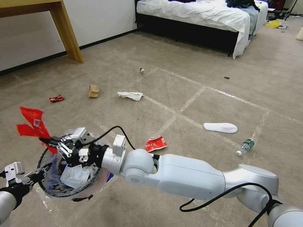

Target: Pick up the trash bin and place the garbage on the floor into it.

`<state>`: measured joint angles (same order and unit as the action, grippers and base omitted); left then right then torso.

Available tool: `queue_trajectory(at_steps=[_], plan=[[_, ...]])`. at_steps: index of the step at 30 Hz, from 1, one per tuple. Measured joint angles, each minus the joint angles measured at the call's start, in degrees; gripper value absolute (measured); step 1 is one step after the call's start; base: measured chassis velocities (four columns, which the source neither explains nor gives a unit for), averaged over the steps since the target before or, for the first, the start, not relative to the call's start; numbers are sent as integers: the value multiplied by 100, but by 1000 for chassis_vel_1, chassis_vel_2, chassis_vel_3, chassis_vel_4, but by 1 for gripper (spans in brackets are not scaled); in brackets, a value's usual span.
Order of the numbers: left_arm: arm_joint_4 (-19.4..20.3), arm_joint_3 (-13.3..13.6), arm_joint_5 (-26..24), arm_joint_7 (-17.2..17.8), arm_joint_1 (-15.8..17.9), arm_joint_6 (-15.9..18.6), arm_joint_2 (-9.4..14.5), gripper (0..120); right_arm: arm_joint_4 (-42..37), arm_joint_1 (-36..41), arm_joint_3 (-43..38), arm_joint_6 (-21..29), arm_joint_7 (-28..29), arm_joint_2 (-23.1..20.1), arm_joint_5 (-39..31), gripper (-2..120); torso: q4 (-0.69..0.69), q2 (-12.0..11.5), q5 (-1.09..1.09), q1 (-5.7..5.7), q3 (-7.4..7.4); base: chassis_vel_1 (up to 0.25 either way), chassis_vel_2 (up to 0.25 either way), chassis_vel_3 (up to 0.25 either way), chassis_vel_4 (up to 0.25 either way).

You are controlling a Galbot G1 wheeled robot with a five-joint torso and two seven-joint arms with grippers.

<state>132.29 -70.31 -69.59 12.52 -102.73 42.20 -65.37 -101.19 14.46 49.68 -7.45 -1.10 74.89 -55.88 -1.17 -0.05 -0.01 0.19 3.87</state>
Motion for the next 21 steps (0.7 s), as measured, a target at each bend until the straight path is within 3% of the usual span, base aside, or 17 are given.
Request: queue_trajectory(at_steps=[21], plan=[[126, -51, -46, -15, -79, -6, -25, 1, 537, 295, 456, -181, -75, -39, 464, 0, 0, 0, 0, 0, 0, 0, 0, 0, 0]])
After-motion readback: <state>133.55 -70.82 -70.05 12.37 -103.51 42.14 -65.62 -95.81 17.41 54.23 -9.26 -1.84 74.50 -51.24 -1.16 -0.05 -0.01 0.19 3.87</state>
